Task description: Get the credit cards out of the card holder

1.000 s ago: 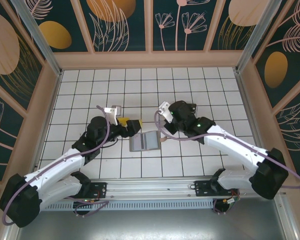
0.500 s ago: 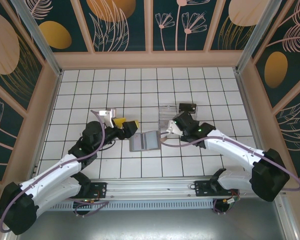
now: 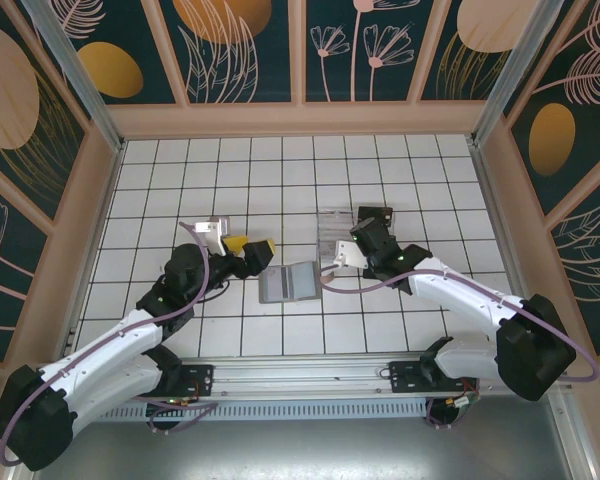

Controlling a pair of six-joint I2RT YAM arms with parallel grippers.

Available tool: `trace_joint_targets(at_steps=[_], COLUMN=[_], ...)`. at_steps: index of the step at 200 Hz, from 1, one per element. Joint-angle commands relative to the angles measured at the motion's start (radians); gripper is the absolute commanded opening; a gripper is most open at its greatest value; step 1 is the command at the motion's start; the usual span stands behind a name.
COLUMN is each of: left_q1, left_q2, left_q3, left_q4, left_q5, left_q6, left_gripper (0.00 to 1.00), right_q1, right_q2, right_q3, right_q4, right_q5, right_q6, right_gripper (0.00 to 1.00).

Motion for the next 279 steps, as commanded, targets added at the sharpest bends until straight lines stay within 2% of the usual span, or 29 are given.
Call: trace_joint_targets(at_steps=[1,54,116,182,262,279], left_q1=[0.005,0.007,0.008,0.007,0.007,0.007], left_q2=[0.002,0.020,0.024,0.032,0.032,0.032], left_q3=[-0.009,-0.005,-0.005,-0.005,-0.005,-0.003], left_q4=[0.025,0.026,0.029,0.031,0.037,0.038], left_q5=[-0.015,-0.006,-0.001,0.004,0.019,0.025], left_q6=[0.025,0.025,0.024,0.025,0.021,0.019], left_gripper=[0.99,0.99,0.99,0.99,0.99,0.99], right_q1=[-0.005,-0.019,-0.034,-0.048,-0.067,-0.076], right_q2=[-0.007,-0.027,-0.025,0.010,0.038,0.043], right_q3=[-0.022,-0.085,-0.041,-0.070,-0.084,-0.095], right_q4=[-0.004,0.028,0.052,0.126,0.137,0.156], right_q5=[-0.033,-0.042,-0.035,-0.062,-0.071,-0.072], right_q6=[-0.010,-0.013,-0.001,-0.022,-0.017,-0.015], right_gripper=[0.00,0.00,0.00,0.00,0.00,0.04])
